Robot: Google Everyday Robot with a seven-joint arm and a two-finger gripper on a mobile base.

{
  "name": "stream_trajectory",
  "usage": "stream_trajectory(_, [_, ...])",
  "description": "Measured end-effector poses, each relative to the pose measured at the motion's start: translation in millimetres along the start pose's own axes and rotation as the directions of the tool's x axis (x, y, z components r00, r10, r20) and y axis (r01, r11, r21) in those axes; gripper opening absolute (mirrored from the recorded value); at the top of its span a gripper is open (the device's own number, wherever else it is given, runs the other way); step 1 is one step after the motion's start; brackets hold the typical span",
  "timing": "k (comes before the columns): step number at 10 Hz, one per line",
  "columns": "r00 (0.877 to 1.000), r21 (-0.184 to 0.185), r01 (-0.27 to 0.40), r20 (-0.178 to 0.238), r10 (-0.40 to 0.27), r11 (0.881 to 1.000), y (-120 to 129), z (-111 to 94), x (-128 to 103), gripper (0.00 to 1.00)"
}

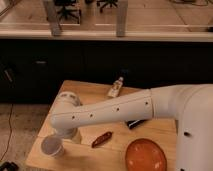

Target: Pick up the ceramic cup

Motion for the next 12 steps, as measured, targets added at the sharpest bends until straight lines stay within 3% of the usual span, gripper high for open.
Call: stream_trajectory(12, [0.997,-0.059,0.017,0.08,-0.012,0.998,-3,36,-5,0.79])
